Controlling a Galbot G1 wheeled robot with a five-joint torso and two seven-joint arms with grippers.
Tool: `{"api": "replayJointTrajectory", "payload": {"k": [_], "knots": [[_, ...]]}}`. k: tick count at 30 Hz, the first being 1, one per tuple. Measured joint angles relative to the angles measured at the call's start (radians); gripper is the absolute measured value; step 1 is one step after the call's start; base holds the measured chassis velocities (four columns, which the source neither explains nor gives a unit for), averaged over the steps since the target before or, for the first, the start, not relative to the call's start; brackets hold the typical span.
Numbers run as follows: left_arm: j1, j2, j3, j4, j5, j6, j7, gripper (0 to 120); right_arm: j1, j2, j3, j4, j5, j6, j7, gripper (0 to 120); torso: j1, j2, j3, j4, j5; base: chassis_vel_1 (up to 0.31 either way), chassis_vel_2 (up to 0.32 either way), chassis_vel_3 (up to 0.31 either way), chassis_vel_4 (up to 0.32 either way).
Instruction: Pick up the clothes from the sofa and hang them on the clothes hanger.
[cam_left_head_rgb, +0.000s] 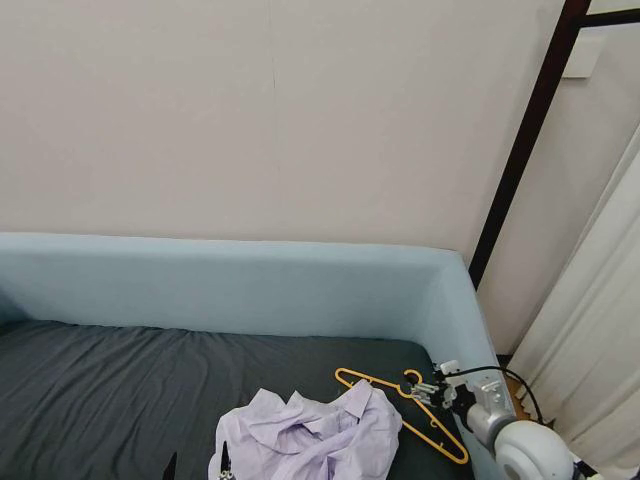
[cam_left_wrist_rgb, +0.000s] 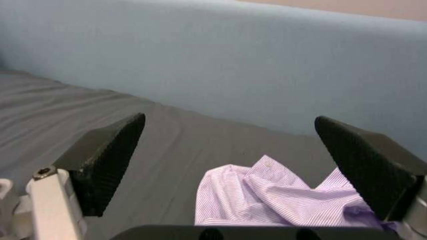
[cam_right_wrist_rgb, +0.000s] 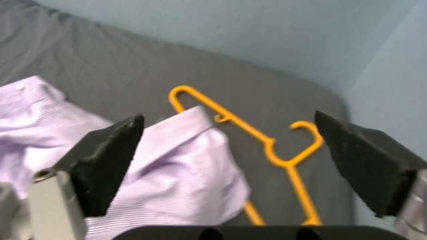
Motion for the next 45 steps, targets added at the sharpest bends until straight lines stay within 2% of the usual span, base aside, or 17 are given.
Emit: {"api": "replayJointTrajectory", "payload": {"k": [8,9,18,24,31,36,39,40,43,44,45], "knots": [[0.002,-0.013,-0.005,0.016,0.002,-0.011,-0.001,100,0.107,0.104,-0.208,-0.065,-0.007,-0.023,0.098,100,0.000,0.000,0.000,0.0000,0.0000,0.000,0.000,0.000,0.000],[0.002,-0.013,-0.005,0.016,0.002,-0.011,-0.001,100,0.107,0.104,-0.208,-0.065,-0.007,-0.023,0.098,100,0.000,0.000,0.000,0.0000,0.0000,0.000,0.000,0.000,0.000],[-0.001,-0.032,-0.010,0.037,0.003,-0.018,-0.002,100,0.275,0.266,-0.363,-0.272,-0.066,-0.024,0.233,100,0.000,0.000,0.000,0.0002,0.0000,0.000,0.000,0.000,0.000],[-0.004,-0.036,-0.011,0.048,0.003,-0.027,-0.003,99,0.274,0.313,-0.401,-0.325,-0.132,-0.035,0.271,100,0.000,0.000,0.000,-0.0002,-0.0001,0.000,0.000,0.000,0.000],[-0.007,-0.031,-0.011,0.054,0.000,-0.030,-0.003,100,0.265,0.340,-0.401,-0.353,-0.134,-0.040,0.301,100,0.000,0.000,0.000,-0.0001,-0.0001,0.000,0.000,0.000,0.000],[-0.008,-0.028,-0.012,0.059,-0.003,-0.032,-0.003,100,0.264,0.357,-0.383,-0.386,-0.106,-0.028,0.302,90,0.000,0.000,0.000,0.0000,0.0000,0.000,0.000,0.000,0.000],[-0.010,-0.027,-0.012,0.065,-0.006,-0.037,-0.003,100,0.269,0.360,-0.373,-0.392,-0.053,-0.043,0.306,73,0.000,0.000,0.000,0.0000,0.0000,0.000,0.000,0.000,0.000],[-0.010,-0.027,-0.012,0.065,-0.006,-0.037,-0.003,100,0.269,0.360,-0.373,-0.392,-0.053,-0.043,0.306,73,0.000,0.000,0.000,0.0000,0.0000,0.000,0.000,0.000,0.000],[-0.012,-0.027,-0.012,0.066,-0.006,-0.037,-0.003,99,0.277,0.361,-0.379,-0.410,-0.021,-0.054,0.305,60,0.000,0.000,0.000,0.0000,0.0000,0.000,0.000,0.000,0.000],[-0.012,-0.027,-0.012,0.066,-0.006,-0.037,-0.003,99,0.277,0.361,-0.379,-0.410,-0.021,-0.054,0.305,60,0.000,0.000,0.000,0.0000,0.0000,0.000,0.000,0.000,0.000],[-0.013,-0.027,-0.011,0.066,-0.007,-0.037,-0.003,99,0.279,0.365,-0.379,-0.417,-0.011,-0.058,0.305,53,0.000,0.000,0.000,0.0000,0.0001,0.000,0.000,0.000,0.000]]}}
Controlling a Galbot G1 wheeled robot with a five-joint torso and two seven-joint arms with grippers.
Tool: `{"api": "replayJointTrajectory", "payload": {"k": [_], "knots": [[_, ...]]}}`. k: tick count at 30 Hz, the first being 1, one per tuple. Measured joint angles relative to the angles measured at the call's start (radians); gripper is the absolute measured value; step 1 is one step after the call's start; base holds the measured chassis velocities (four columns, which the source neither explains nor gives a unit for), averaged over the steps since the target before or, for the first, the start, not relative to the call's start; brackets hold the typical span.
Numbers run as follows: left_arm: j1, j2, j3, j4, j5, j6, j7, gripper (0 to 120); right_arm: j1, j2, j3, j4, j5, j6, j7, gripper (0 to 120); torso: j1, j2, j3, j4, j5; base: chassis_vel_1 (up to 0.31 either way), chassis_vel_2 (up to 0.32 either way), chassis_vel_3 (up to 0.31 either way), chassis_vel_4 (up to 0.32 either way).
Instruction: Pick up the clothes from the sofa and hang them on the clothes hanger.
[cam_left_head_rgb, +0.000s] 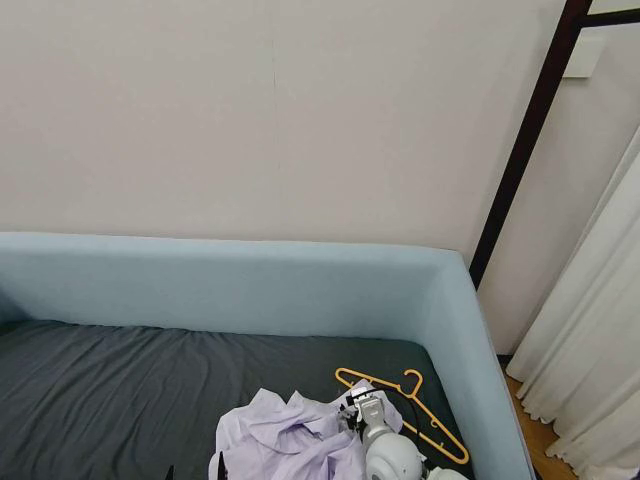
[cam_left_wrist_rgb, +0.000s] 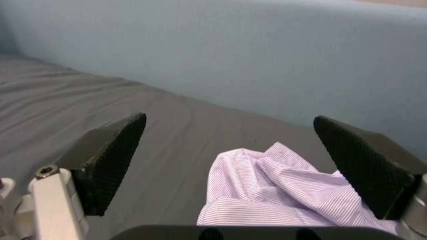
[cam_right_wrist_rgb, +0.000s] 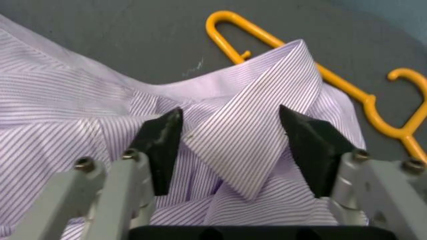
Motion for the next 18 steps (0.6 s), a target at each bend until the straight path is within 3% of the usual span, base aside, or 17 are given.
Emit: {"api": "replayJointTrajectory", "payload": {"k": [6,10,13,18], "knots": [[-0.001,0.003,-0.001,0.000,-0.004,0.000,-0.001,100,0.001,0.006,0.007,-0.007,0.021,-0.007,0.007,35,0.000,0.000,0.000,0.0002,0.0001,0.000,0.000,0.000,0.000],[-0.005,0.006,-0.001,-0.002,-0.009,0.000,-0.002,99,-0.009,-0.009,0.008,0.006,0.046,-0.025,0.027,7,0.000,0.000,0.000,0.0000,0.0001,0.000,0.000,0.000,0.000],[-0.006,0.006,-0.001,-0.003,-0.010,0.000,-0.002,99,-0.013,-0.014,0.008,0.009,0.048,-0.028,0.031,0,0.000,0.000,0.000,0.0000,0.0000,0.000,0.000,0.000,0.000],[-0.006,0.008,0.002,-0.009,-0.010,0.000,-0.002,100,-0.020,-0.027,0.013,0.025,0.062,-0.029,0.045,0,0.000,0.000,0.000,0.0000,0.0001,0.000,0.000,0.000,0.000]]}}
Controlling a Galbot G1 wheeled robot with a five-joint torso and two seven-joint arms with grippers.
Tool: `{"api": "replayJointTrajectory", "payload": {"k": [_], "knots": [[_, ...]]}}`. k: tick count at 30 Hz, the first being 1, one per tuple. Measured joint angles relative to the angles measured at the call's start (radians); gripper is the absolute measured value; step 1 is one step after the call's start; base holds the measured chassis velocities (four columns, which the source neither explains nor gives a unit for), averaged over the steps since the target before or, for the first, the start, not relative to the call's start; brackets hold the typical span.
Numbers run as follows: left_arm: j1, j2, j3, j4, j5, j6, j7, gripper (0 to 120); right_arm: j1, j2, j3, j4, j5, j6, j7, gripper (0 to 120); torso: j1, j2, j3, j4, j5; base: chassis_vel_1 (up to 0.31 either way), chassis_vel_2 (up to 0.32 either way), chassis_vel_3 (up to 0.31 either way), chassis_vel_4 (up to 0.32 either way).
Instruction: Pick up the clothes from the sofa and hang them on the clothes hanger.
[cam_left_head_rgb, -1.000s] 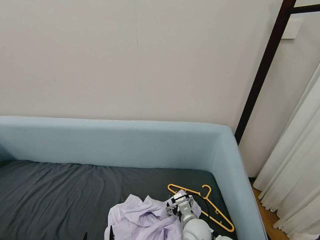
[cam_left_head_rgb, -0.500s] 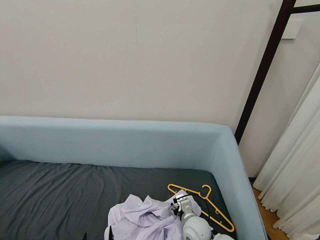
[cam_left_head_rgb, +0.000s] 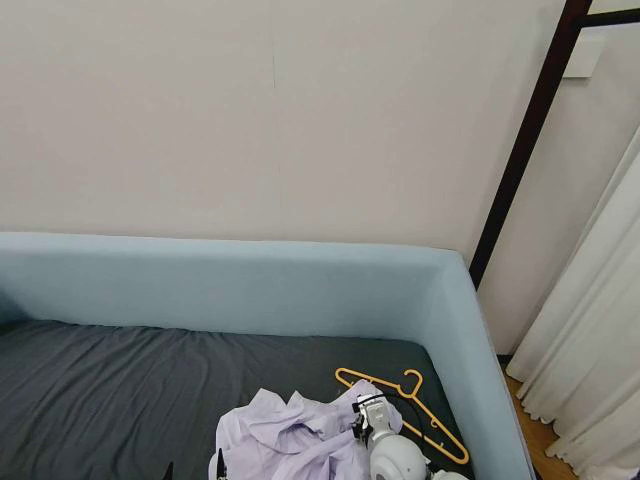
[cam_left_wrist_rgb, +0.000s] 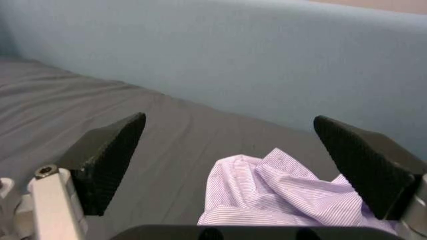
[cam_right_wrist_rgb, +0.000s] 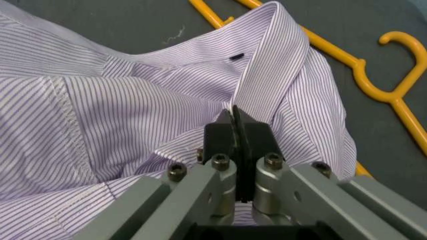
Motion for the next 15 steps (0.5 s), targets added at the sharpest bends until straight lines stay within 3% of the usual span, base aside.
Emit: {"api": "replayJointTrajectory", "payload": {"k": [5,9,13,14,15], "knots": [[-0.003,0.017,0.014,-0.017,0.000,0.012,-0.004,99,-0.009,-0.011,0.016,0.029,0.017,0.001,0.006,0,0.000,0.000,0.000,0.0002,0.0000,0.000,0.000,0.000,0.000],[-0.021,0.090,0.051,-0.041,-0.024,0.043,-0.010,99,-0.026,-0.038,0.026,0.065,0.002,0.014,-0.006,0,0.000,0.000,0.000,0.0001,-0.0001,0.000,0.000,0.000,0.000],[-0.063,0.290,0.138,-0.066,-0.108,0.079,0.013,100,-0.043,-0.073,0.024,0.095,-0.007,0.023,-0.019,0,0.000,0.000,0.000,0.0000,-0.0004,0.000,0.000,0.000,0.000],[-0.063,0.290,0.138,-0.066,-0.108,0.079,0.013,100,-0.043,-0.073,0.024,0.095,-0.007,0.023,-0.019,0,0.000,0.000,0.000,0.0000,-0.0004,0.000,0.000,0.000,0.000],[-0.075,0.330,0.151,-0.073,-0.136,0.094,0.013,100,-0.047,-0.075,0.029,0.096,-0.009,0.025,-0.021,0,0.000,0.000,0.000,0.0000,-0.0001,0.000,0.000,0.000,0.000]]}}
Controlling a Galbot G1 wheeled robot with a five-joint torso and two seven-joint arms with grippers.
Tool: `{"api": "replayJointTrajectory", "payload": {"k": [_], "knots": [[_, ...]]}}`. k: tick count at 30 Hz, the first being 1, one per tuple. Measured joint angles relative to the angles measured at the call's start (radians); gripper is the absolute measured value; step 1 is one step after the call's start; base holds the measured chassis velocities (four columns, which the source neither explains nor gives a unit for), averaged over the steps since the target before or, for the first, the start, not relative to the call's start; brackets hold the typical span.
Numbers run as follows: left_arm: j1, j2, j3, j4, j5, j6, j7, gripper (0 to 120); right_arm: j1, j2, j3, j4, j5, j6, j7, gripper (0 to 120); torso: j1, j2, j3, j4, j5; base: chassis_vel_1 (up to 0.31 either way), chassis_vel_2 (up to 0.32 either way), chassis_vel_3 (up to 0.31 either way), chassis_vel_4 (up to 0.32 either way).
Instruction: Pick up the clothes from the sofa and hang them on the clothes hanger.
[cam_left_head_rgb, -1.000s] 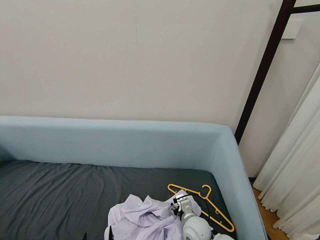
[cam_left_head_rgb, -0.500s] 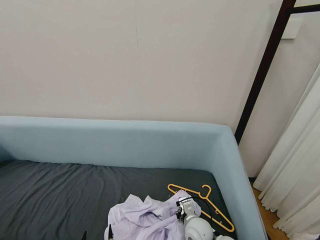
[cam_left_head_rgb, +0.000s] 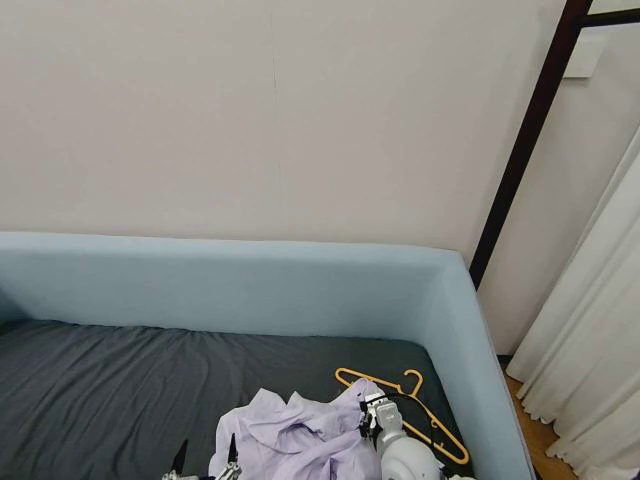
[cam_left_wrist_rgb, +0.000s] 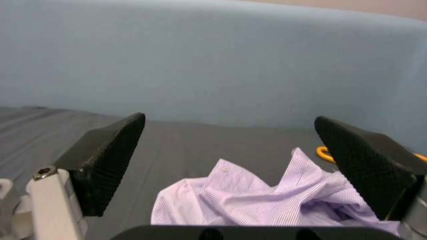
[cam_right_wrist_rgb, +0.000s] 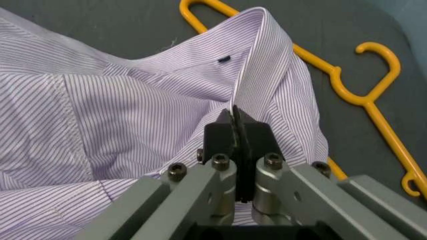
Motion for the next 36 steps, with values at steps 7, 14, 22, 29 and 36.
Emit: {"api": "replayJointTrajectory", "payload": {"k": [7,14,22,29,36], "knots": [[-0.167,0.260,0.120,-0.040,-0.292,0.159,0.047,100,-0.025,-0.005,0.032,0.016,-0.008,0.004,-0.002,0,0.000,0.000,0.000,-0.0007,-0.0003,0.000,0.000,0.000,0.000],[-0.273,0.344,0.194,0.005,-0.430,0.261,0.110,100,0.049,0.016,-0.032,-0.005,-0.006,0.010,-0.017,0,0.000,0.000,0.000,0.0013,0.0000,0.000,0.000,0.000,0.000],[-0.538,0.354,0.408,0.146,-0.601,0.329,0.137,100,0.026,0.004,-0.013,0.007,-0.016,0.015,-0.020,0,0.000,0.000,0.000,0.0001,0.0000,0.000,0.000,0.000,0.000],[-0.699,0.299,0.531,0.238,-0.679,0.366,0.136,100,-0.008,-0.016,0.008,0.027,-0.019,0.016,-0.020,0,0.000,0.000,0.000,0.0000,0.0003,0.000,0.000,0.000,0.000],[-0.766,0.218,0.628,0.320,-0.677,0.398,0.108,100,-0.019,-0.035,0.028,0.038,-0.009,0.016,-0.019,0,0.000,0.000,0.000,0.0001,0.0002,0.000,0.000,0.000,0.000]]}}
